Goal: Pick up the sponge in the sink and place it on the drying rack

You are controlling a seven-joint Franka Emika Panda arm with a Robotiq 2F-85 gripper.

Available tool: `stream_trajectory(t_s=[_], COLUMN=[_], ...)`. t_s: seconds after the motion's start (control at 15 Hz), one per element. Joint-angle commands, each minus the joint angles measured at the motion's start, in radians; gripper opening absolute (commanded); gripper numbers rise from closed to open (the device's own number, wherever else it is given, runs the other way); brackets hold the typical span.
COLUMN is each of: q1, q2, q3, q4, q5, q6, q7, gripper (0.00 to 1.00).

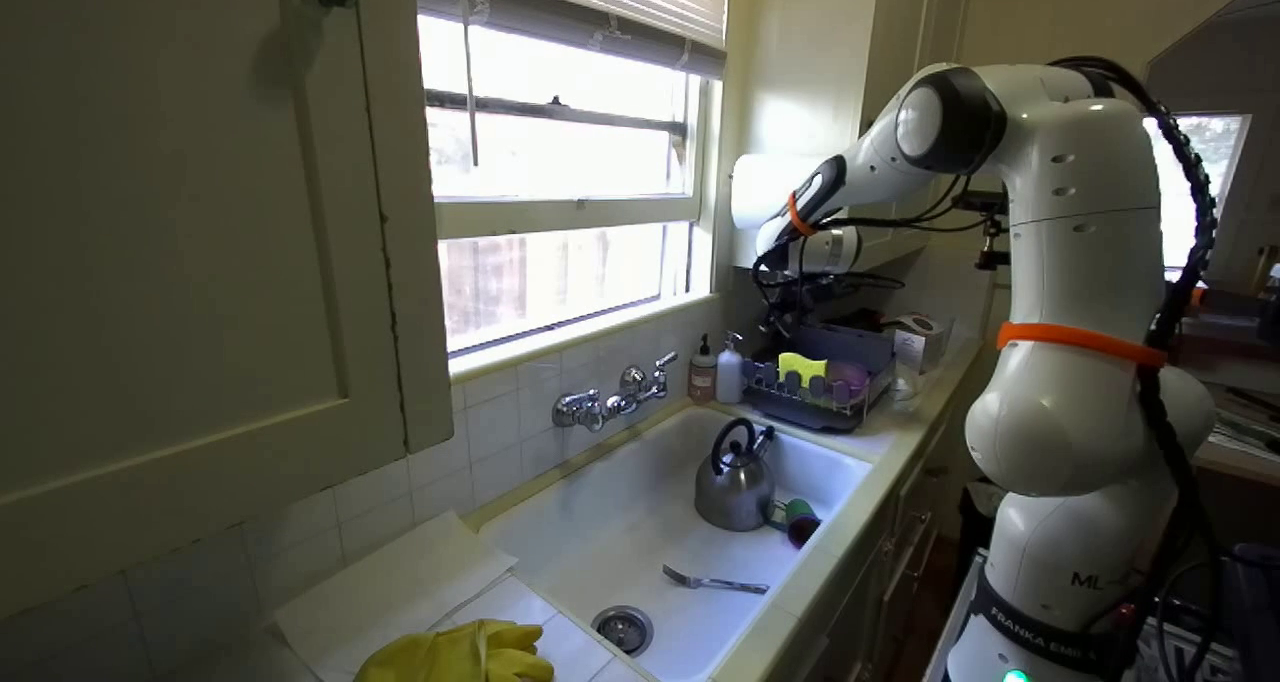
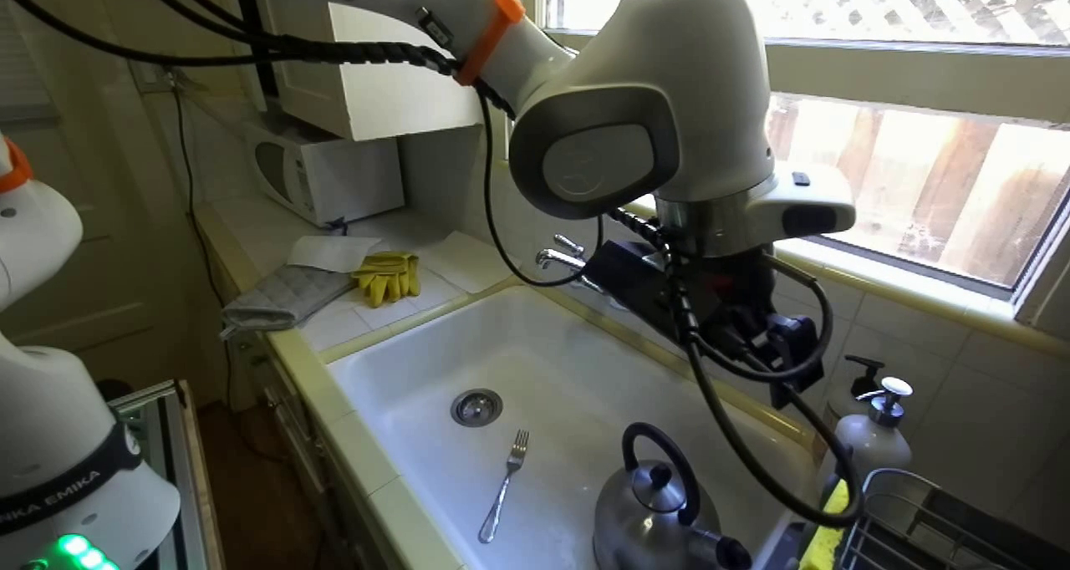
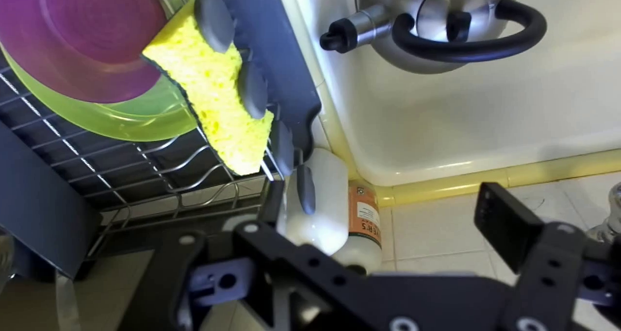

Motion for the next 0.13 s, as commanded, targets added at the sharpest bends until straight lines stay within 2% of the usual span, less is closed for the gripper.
stream_trajectory(t_s=[0.0,0.07], q1=[0.008,0.008], q2=[-0.003,-0.005], q3=[-0.006,-0.006], q4=[-0.002,-0.004], q5=[0.0,0.0], q6=[-0.002,-0.002], q7=[0.0,-0.001], gripper=[1.0,1.0])
